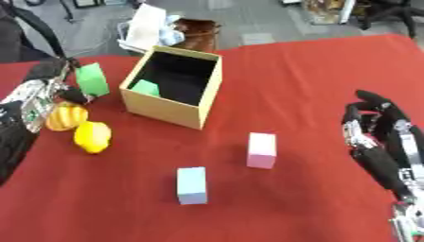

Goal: Pick up objects on the table and place them in the box.

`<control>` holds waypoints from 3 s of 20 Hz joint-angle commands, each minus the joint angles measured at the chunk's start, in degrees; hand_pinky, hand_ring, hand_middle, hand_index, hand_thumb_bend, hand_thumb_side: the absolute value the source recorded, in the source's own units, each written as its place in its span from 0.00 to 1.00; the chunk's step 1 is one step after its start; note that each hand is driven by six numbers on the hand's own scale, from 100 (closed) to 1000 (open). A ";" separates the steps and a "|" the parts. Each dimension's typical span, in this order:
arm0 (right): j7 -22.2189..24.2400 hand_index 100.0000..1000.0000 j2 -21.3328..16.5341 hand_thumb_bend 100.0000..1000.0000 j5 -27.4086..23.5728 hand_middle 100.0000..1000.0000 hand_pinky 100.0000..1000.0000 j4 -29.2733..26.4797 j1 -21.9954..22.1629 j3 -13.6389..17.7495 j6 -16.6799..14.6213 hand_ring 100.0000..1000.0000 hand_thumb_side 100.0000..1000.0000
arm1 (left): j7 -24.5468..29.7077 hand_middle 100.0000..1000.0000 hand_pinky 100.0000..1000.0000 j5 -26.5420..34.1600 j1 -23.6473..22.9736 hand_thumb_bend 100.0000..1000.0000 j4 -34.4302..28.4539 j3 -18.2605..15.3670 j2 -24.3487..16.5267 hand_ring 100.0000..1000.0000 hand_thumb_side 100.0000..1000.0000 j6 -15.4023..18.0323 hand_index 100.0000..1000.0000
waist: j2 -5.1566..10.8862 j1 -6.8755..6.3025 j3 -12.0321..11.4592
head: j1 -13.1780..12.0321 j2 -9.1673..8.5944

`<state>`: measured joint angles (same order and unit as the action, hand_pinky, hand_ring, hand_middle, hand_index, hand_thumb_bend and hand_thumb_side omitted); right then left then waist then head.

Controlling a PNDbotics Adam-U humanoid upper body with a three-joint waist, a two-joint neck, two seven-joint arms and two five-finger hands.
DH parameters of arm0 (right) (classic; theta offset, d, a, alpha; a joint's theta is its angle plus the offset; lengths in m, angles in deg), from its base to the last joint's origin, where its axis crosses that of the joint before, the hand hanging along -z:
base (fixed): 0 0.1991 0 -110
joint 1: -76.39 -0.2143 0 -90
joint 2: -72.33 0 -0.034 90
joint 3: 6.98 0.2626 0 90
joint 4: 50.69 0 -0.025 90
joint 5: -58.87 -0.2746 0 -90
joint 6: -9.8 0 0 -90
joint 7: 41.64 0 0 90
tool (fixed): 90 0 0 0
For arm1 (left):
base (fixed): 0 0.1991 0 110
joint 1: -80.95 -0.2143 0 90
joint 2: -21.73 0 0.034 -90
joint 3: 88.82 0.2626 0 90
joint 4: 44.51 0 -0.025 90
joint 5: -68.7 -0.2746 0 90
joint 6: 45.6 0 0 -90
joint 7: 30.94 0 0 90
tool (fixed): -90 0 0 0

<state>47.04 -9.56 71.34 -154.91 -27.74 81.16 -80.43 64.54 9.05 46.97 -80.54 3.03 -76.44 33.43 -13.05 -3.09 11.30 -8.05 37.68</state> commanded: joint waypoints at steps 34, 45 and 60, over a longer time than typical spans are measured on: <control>0.35 0.84 -1.31 0.00 -0.22 0.64 0.58 -0.92 -1.27 -0.35 -0.14 0.58 0.49 | 3.86 0.74 0.74 -2.82 2.75 0.58 -6.54 -0.81 -5.86 0.67 0.06 3.68 0.85 | -0.94 -1.40 1.29 | -0.97 -2.14; 0.27 0.84 -2.13 0.00 -0.46 0.64 0.58 -1.40 -2.55 -0.33 0.00 0.58 0.50 | 3.37 0.70 0.71 -1.84 3.03 0.53 -4.09 -2.15 -6.78 0.63 0.00 2.36 0.82 | -4.48 -2.85 3.27 | -4.99 -4.33; 0.21 0.84 -1.86 0.00 -0.23 0.64 0.58 -1.31 -2.49 -0.05 -0.04 0.59 0.49 | 4.14 0.45 0.54 -0.83 2.63 0.37 -11.95 -0.23 -9.28 0.42 0.00 4.67 0.65 | -2.93 -2.55 2.37 | -8.11 -3.95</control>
<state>47.27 -10.56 71.04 -154.97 -29.74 80.85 -80.45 68.35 7.73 48.71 -90.04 2.59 -82.74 37.39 -17.68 -5.35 13.69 -16.09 33.97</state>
